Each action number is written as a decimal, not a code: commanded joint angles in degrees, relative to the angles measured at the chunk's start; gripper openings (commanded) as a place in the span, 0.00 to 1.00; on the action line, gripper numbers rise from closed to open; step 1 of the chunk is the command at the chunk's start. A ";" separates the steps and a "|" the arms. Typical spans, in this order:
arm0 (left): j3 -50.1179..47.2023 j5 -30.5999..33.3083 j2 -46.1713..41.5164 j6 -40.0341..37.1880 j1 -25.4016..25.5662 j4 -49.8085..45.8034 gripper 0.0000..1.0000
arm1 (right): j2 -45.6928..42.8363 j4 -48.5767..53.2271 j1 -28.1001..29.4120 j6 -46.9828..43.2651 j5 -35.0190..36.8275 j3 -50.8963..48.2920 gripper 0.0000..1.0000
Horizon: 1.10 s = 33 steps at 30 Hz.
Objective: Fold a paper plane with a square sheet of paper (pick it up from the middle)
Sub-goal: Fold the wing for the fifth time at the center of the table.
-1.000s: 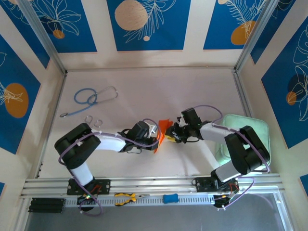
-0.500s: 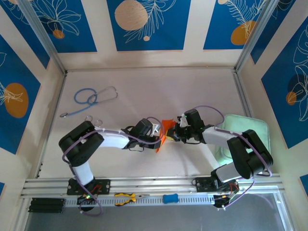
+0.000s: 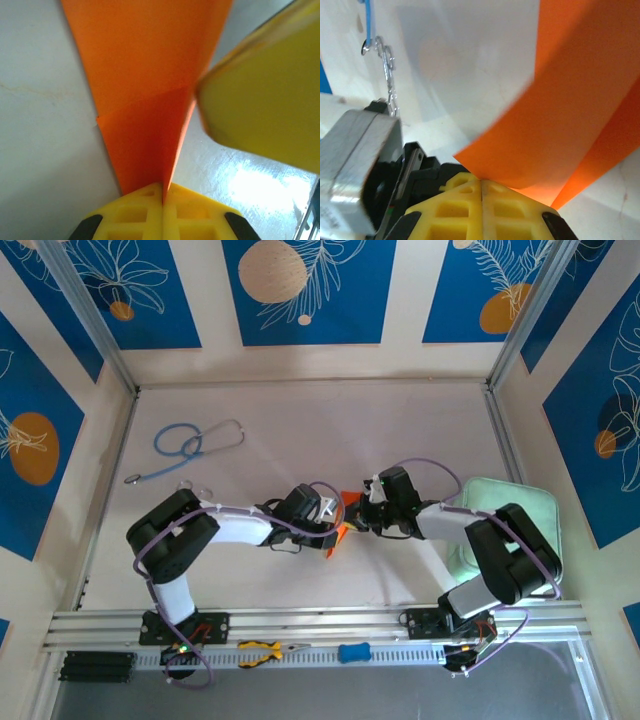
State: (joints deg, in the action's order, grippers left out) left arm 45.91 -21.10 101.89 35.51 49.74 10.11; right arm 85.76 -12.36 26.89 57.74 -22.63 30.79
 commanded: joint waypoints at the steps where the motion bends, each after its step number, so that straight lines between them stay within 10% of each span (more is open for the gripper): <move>1: 0.86 -1.87 1.58 -1.23 -0.27 -1.78 0.02 | 1.38 -1.16 0.23 1.31 3.02 0.73 0.06; 13: -0.07 -3.51 0.77 -1.63 -0.34 0.49 0.12 | 2.15 1.44 -1.73 1.95 7.69 0.12 0.05; 20: -0.39 3.41 -1.38 -1.75 -0.38 -3.09 0.00 | -2.29 4.05 -2.75 1.46 6.64 -0.42 0.09; 33: -0.07 22.90 -8.51 -9.09 0.33 -17.47 0.00 | -8.04 17.77 -5.35 6.23 1.68 6.76 0.50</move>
State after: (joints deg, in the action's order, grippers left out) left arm 45.65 -3.25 93.93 30.09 49.78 -1.85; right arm 76.73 0.93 21.30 62.06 -17.50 33.71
